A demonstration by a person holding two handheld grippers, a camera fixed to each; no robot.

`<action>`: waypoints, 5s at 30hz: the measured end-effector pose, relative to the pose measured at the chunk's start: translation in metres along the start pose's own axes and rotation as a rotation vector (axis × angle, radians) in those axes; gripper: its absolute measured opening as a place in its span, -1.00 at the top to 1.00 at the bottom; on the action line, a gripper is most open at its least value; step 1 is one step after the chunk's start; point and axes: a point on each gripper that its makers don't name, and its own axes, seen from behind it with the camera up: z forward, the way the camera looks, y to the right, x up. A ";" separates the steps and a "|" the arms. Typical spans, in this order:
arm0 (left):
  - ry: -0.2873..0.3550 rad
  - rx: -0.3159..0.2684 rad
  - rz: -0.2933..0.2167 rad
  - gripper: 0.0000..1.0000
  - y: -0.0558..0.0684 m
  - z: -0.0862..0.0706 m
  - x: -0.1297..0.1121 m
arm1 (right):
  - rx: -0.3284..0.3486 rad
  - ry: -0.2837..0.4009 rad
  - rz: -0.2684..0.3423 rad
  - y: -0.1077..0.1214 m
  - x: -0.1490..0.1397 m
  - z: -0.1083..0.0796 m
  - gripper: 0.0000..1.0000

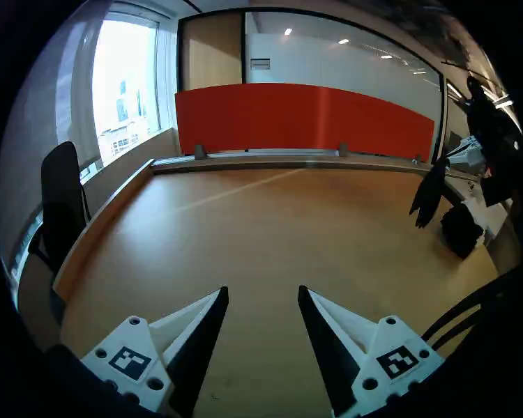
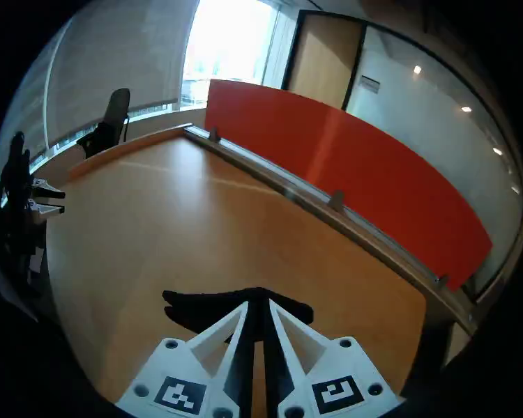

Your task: Fold towel

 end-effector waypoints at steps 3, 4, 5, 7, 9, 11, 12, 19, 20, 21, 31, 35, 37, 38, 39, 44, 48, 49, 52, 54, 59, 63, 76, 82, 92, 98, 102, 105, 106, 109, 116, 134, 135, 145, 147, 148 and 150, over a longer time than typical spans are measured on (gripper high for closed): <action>-0.004 0.000 0.011 -0.46 0.001 0.000 0.000 | -0.013 -0.014 0.010 0.014 -0.008 -0.005 0.88; -0.005 0.000 0.014 -0.46 0.002 0.000 0.000 | -0.019 -0.019 0.012 0.020 -0.011 -0.006 0.88; -0.006 0.000 0.016 -0.46 0.002 0.000 0.000 | -0.024 -0.023 0.014 0.024 -0.014 -0.008 0.88; -0.011 0.002 0.016 -0.46 0.002 0.000 -0.001 | -0.038 -0.033 0.017 0.035 -0.019 -0.012 0.88; -0.014 0.003 0.015 -0.46 0.003 0.000 -0.001 | -0.052 -0.040 0.020 0.045 -0.023 -0.016 0.88; -0.017 0.001 0.014 -0.46 0.004 0.001 -0.001 | -0.067 -0.047 0.027 0.055 -0.027 -0.020 0.88; -0.018 0.000 0.014 -0.46 0.005 0.002 -0.001 | -0.074 -0.048 0.030 0.060 -0.028 -0.022 0.88; -0.020 -0.007 0.023 -0.46 0.011 0.007 0.003 | -0.119 -0.058 0.050 0.091 -0.036 -0.038 0.88; -0.021 -0.008 0.024 -0.46 0.012 0.007 0.004 | -0.125 -0.060 0.052 0.095 -0.037 -0.040 0.88; -0.021 -0.009 0.026 -0.46 0.013 0.008 0.004 | -0.130 -0.062 0.055 0.099 -0.038 -0.042 0.88; -0.025 -0.022 0.034 -0.46 0.023 0.014 0.007 | -0.173 -0.097 0.067 0.127 -0.057 -0.061 0.88; -0.027 -0.025 0.036 -0.46 0.026 0.015 0.007 | -0.181 -0.105 0.080 0.133 -0.065 -0.066 0.88; -0.027 -0.027 0.037 -0.46 0.028 0.016 0.008 | -0.184 -0.110 0.084 0.134 -0.069 -0.068 0.88; -0.027 -0.029 0.038 -0.46 0.028 0.016 0.008 | -0.185 -0.112 0.086 0.134 -0.071 -0.069 0.88; -0.027 -0.030 0.039 -0.46 0.029 0.016 0.009 | -0.187 -0.114 0.089 0.134 -0.074 -0.070 0.88; -0.023 -0.035 0.047 -0.47 0.032 0.017 0.012 | -0.203 -0.124 0.104 0.136 -0.087 -0.079 0.88; -0.023 -0.041 0.052 -0.46 0.035 0.018 0.014 | -0.221 -0.129 0.126 0.138 -0.099 -0.090 0.88; -0.022 -0.043 0.053 -0.46 0.036 0.018 0.014 | -0.226 -0.133 0.132 0.139 -0.104 -0.093 0.88; -0.020 -0.049 0.058 -0.46 0.038 0.019 0.016 | -0.239 -0.145 0.148 0.139 -0.118 -0.101 0.88; -0.018 -0.052 0.062 -0.46 0.039 0.019 0.017 | -0.247 -0.156 0.162 0.139 -0.129 -0.107 0.88; -0.017 -0.054 0.070 -0.46 0.039 0.018 0.017 | -0.269 -0.190 0.200 0.135 -0.162 -0.119 0.88; -0.019 -0.054 0.071 -0.46 0.038 0.016 0.016 | -0.287 -0.223 0.231 0.132 -0.190 -0.126 0.88; -0.028 -0.052 0.079 -0.46 0.037 0.013 0.012 | -0.321 -0.285 0.339 0.121 -0.249 -0.139 0.88; -0.028 -0.053 0.088 -0.46 0.039 0.012 0.012 | -0.328 -0.309 0.366 0.117 -0.268 -0.140 0.88; -0.033 -0.049 0.093 -0.46 0.038 0.010 0.009 | -0.341 -0.332 0.417 0.110 -0.292 -0.140 0.88; -0.035 -0.048 0.093 -0.46 0.038 0.009 0.008 | -0.350 -0.351 0.447 0.106 -0.308 -0.141 0.88; -0.037 -0.048 0.097 -0.46 0.038 0.008 0.007 | -0.356 -0.362 0.468 0.104 -0.317 -0.141 0.88; -0.038 -0.049 0.101 -0.46 0.038 0.008 0.007 | -0.362 -0.370 0.479 0.103 -0.323 -0.141 0.88; -0.038 -0.050 0.103 -0.46 0.039 0.008 0.007 | -0.363 -0.371 0.482 0.103 -0.324 -0.141 0.88; -0.039 -0.050 0.106 -0.46 0.039 0.008 0.007 | -0.367 -0.375 0.487 0.103 -0.327 -0.142 0.88; -0.039 -0.054 0.106 -0.46 0.040 0.009 0.007 | -0.372 -0.386 0.483 0.104 -0.328 -0.141 0.89; -0.040 -0.054 0.108 -0.46 0.035 0.005 0.005 | -0.410 -0.396 0.466 0.110 -0.328 -0.140 0.88; -0.040 -0.054 0.108 -0.46 0.035 0.005 0.005 | -0.410 -0.394 0.466 0.110 -0.327 -0.140 0.87; -0.033 -0.057 0.098 -0.46 0.033 0.002 0.005 | -0.427 -0.370 0.455 0.102 -0.318 -0.145 0.25; -0.031 -0.058 0.098 -0.46 0.032 0.001 0.005 | -0.435 -0.362 0.454 0.102 -0.316 -0.147 -0.12; -0.030 -0.059 0.098 -0.46 0.032 0.001 0.005 | -0.441 -0.357 0.454 0.102 -0.314 -0.147 -0.30; -0.027 -0.060 0.098 -0.46 0.032 0.000 0.005 | -0.450 -0.347 0.456 0.101 -0.311 -0.148 -0.64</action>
